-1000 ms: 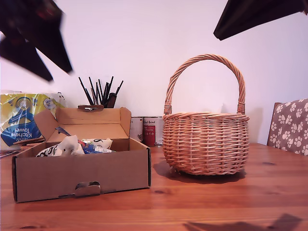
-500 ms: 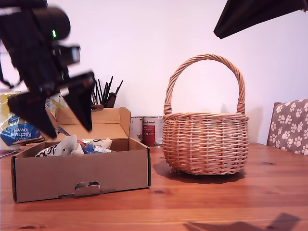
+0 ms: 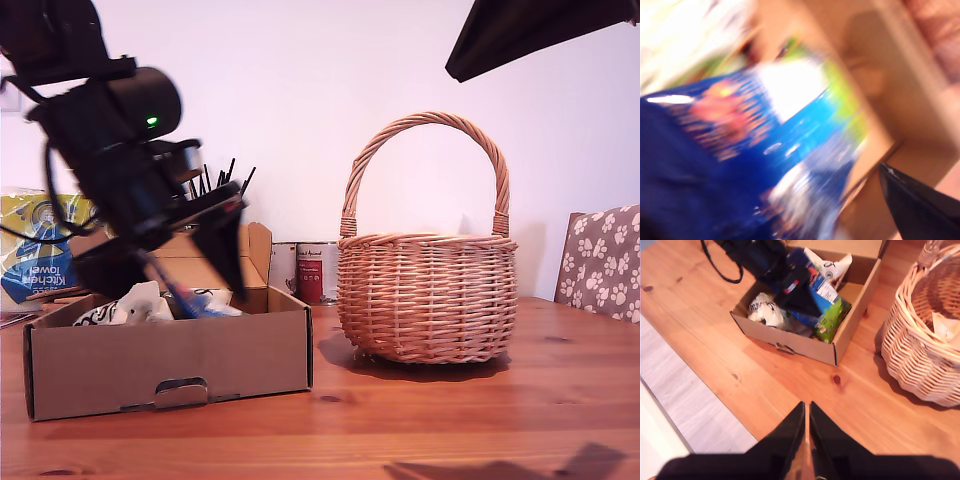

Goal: Move the bags of Easter eggs from the cardboard box on the left into the woven basket on the right side.

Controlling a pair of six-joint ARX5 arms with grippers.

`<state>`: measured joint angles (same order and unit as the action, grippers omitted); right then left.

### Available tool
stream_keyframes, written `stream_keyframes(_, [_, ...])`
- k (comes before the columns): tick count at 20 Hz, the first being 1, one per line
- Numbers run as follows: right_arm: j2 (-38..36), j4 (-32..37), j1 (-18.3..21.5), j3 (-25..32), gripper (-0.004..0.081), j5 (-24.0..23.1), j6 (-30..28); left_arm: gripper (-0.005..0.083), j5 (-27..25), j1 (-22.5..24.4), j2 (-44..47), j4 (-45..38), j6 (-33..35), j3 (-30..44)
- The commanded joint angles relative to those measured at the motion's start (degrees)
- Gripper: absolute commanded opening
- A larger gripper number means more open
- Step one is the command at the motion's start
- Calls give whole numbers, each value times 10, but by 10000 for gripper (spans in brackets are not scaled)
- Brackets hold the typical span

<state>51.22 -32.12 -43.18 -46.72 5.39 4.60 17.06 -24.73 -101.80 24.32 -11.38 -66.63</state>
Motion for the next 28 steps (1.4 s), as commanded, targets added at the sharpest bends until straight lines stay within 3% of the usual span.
stream_keyframes(1, [-2,0,1,-7,-13,1,-1,699,3,-5,-37,-5,-7,-1])
stream_keyframes(9, [-2,-8,1,-7,-13,1,-1,193,1,-5,-89,-53,-17,-1])
stream_keyframes(12, [-2,-10,1,-7,-13,1,-1,68,1,-5,-75,-68,-4,-2])
stream_keyframes(18, [-2,-10,1,-7,-13,1,-1,-22,0,-3,-6,-41,29,-2])
stream_keyframes(24, [-2,-10,1,-7,-13,0,-1,-22,-4,-3,104,54,101,-2])
stream_keyframes(28, [-10,-15,1,-7,-13,0,-1,-22,5,-12,183,39,173,-2])
